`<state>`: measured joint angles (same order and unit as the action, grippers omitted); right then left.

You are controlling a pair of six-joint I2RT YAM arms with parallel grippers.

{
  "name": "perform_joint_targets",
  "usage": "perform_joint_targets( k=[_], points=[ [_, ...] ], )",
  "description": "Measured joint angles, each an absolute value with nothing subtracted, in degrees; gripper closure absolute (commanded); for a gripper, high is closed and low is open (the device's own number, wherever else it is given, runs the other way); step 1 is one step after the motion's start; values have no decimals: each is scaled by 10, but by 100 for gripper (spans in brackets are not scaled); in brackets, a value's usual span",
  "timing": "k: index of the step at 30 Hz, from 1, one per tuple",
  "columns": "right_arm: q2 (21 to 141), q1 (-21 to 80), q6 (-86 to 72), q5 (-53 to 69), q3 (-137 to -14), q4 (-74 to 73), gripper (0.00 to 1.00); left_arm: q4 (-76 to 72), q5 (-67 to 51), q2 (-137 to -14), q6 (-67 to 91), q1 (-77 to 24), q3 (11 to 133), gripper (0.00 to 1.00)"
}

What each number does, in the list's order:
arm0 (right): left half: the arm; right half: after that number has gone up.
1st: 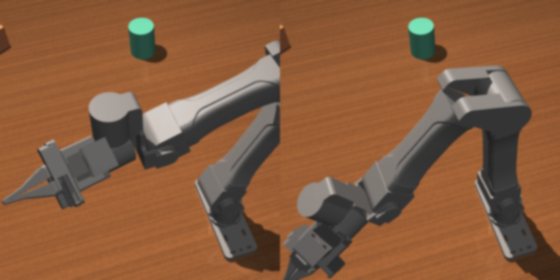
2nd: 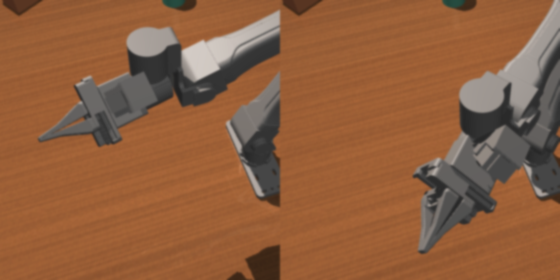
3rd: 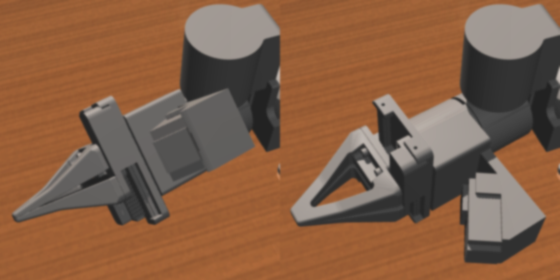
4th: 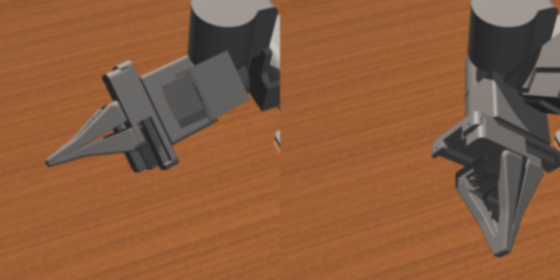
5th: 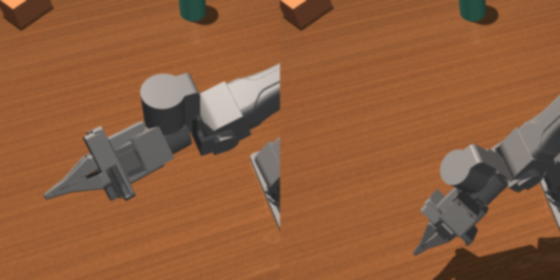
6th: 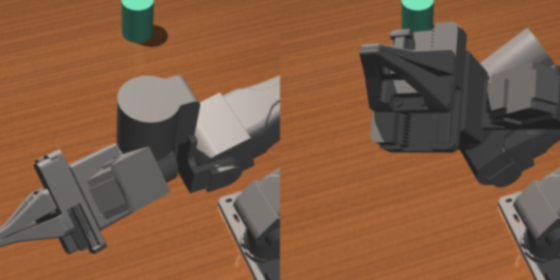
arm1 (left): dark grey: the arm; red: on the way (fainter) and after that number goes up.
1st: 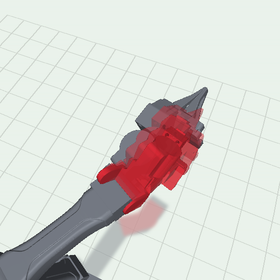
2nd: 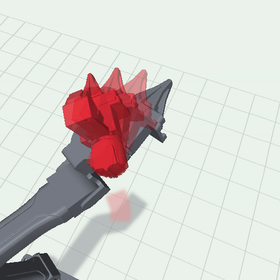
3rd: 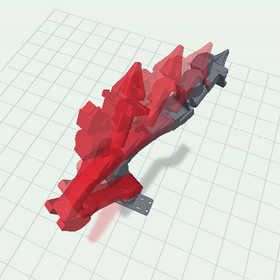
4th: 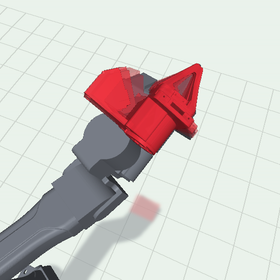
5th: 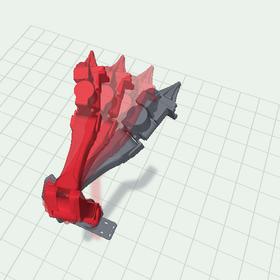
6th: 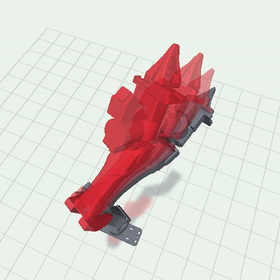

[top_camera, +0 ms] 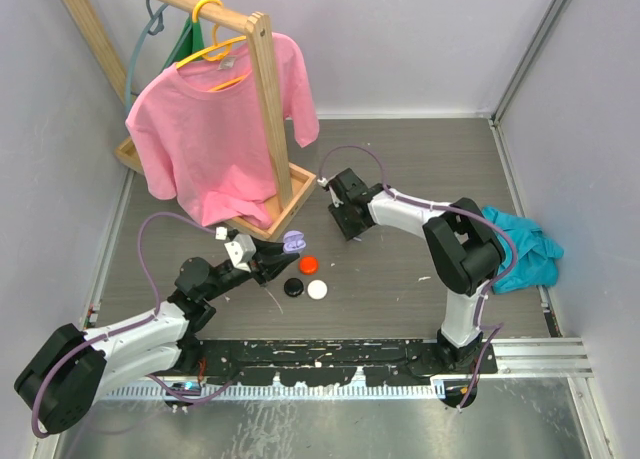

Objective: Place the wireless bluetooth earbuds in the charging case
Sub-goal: Pick up the earbud from the center of the board.

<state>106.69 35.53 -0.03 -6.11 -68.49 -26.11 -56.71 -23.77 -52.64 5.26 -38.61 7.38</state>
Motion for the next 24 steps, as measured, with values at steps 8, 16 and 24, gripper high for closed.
perform_joint_targets(
  k=[8,16,24],
  points=[
    [1072,355,-3,-47,-693,-274,64,-567,-238,-526,53,-386,74,100],
    [1072,355,-6,-40,-693,-278,71,-567,-238,-526,53,-386,74,100],
    [1071,354,-11,-33,-693,-280,79,-567,-238,-526,53,-386,74,100]
  ],
)
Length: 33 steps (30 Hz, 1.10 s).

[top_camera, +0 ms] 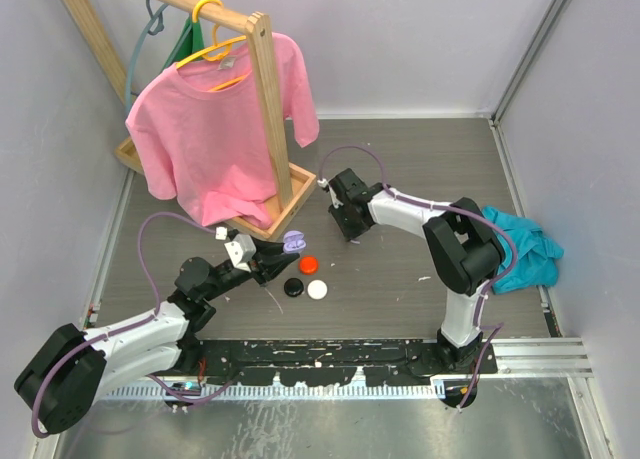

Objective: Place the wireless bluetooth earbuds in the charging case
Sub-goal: Pick up the earbud from the center of the board, then place the earbud in the charging case.

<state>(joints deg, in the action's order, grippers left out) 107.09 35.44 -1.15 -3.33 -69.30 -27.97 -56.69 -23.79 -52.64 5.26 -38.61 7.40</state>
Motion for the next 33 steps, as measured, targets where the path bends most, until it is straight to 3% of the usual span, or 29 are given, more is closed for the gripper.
perform_joint_targets(
  k=[10,22,33],
  points=[
    [1004,355,-32,-9,-635,-277,79,-566,-238,-526,52,-386,75,100],
    [796,361,-97,21,-554,-183,79,-558,-234,-526,48,-386,75,100],
    [662,452,-147,27,-499,-53,80,-555,-232,-524,37,-386,75,100]
  ],
)
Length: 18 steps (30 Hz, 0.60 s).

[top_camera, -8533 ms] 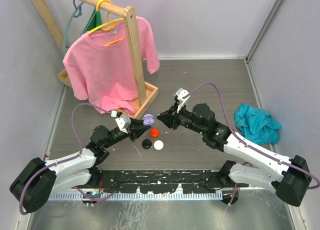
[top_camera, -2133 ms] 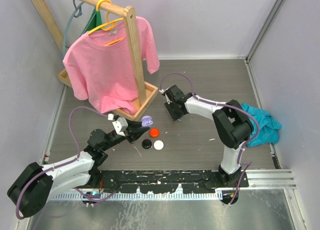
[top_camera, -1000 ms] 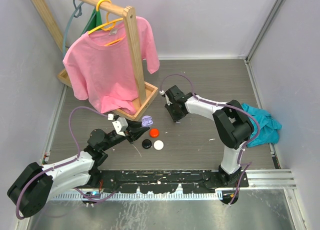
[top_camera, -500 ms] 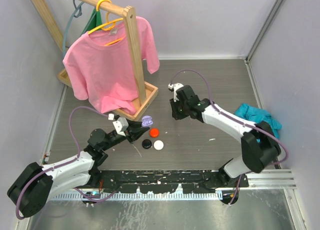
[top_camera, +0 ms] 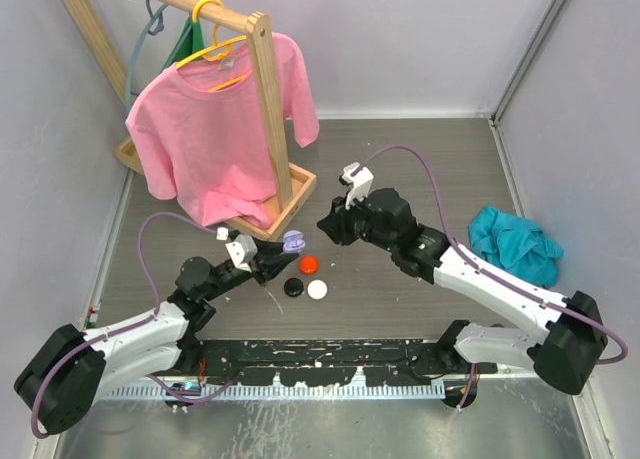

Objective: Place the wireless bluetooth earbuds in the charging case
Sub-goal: Place the earbud in the charging case.

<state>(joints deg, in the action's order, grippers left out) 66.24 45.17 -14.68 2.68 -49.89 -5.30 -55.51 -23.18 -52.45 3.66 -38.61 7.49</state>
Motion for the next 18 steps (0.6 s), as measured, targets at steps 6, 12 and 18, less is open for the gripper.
perform_joint_targets(
  k=[6,12,18],
  points=[
    [632,505,-161,28,-485,14,80,-555,-232,-524,36,-386,75,100],
    [623,541,-180,37,-450,103,80,-555,-233,-525,36,-386,75,100],
    [624,565,-202,41,-414,187,80,-556,-233,-525,36,-386,75,100]
  ],
)
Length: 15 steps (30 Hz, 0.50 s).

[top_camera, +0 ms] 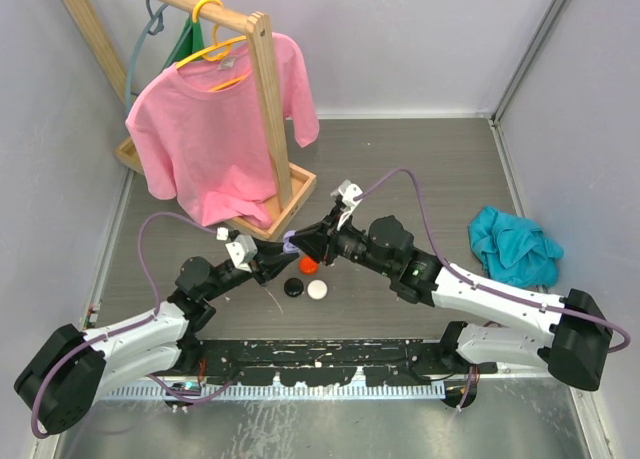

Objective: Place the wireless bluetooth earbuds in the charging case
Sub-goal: Place the earbud in the charging case.

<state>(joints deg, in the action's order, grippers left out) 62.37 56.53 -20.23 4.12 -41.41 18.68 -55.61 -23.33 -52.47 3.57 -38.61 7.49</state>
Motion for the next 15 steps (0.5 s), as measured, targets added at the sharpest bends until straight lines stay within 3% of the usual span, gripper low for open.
perform_joint_targets(
  k=[15],
  points=[
    [655,574,-244,30,-354,323,80,-559,-234,-517,36,-386,75,100]
  ],
)
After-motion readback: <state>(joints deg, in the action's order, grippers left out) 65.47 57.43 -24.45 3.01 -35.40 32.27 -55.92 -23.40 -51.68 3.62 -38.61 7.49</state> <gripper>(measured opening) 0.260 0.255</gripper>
